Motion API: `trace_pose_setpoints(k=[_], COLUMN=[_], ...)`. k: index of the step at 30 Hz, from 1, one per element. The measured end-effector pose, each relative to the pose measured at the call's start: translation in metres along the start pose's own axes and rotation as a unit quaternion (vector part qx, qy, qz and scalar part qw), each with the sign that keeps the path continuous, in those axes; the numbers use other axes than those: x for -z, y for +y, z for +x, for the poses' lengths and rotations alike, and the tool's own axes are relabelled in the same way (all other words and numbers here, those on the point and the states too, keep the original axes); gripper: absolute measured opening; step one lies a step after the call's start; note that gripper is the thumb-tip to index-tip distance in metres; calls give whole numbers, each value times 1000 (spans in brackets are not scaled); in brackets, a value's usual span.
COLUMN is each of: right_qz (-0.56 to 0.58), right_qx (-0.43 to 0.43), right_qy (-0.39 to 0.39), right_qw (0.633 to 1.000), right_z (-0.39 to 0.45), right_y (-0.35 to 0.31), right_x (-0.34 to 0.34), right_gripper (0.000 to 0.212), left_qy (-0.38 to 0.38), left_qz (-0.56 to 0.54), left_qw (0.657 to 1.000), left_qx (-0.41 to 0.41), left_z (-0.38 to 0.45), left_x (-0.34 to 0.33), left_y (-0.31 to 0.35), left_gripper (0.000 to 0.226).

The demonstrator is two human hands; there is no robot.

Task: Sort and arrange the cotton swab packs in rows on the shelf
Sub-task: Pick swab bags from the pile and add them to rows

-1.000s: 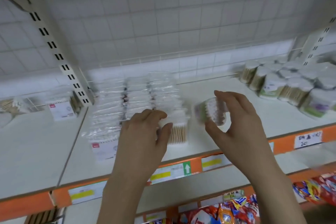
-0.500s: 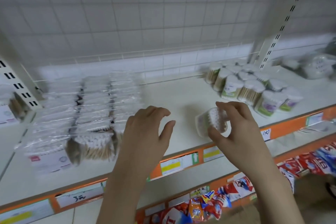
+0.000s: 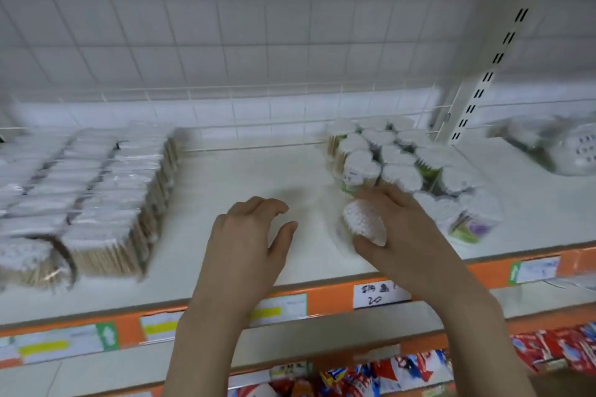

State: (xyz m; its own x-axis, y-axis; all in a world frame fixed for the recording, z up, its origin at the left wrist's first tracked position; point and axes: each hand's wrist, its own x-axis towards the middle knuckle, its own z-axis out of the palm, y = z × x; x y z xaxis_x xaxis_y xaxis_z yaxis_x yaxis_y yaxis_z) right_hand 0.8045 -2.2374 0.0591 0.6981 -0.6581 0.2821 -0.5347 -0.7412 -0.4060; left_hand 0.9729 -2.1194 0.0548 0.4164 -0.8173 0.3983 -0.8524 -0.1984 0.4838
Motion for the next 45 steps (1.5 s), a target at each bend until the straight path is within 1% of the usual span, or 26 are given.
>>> trace_pose_setpoints(k=[5,11,16,21,28,31,33,41,45], right_qz=[-53,-105,-65,-35,-25,-2,3,33,53], right_qx=[38,59,57,63,65,68,77,109,123], right_qy=[0,-6,-1,0,9,37,42,12,14], right_qw=[998,993,996,997,998,997,996,993,991], right_z=[16,29,35,40,34,32,34,40,43], right_y=[28,49,55,55,55,45,33,-28,-81], right_x=[10,14,16,12,11,13,11,-22,-40], right_gripper=[54,49,40,38,36,35,35,33,32], left_qy=[-9,24,30,21,-6,-10,-10,22,45], left_qz=[24,45,48,52,63,69,73,55,43], left_qw=[999,997,997,998,997,997,997,997,996], left_qx=[27,51,51,42,36,37,39,51,62], left_z=[-2,2,12,18,17,15,13,-7,-26], left_x=[-15,-15,-16,-22,-26,-24,-19,20,58], left_y=[20,30,40,48,48,43,37,-3,-39], left_gripper=[21,22,24,24,25,24,24,21,23])
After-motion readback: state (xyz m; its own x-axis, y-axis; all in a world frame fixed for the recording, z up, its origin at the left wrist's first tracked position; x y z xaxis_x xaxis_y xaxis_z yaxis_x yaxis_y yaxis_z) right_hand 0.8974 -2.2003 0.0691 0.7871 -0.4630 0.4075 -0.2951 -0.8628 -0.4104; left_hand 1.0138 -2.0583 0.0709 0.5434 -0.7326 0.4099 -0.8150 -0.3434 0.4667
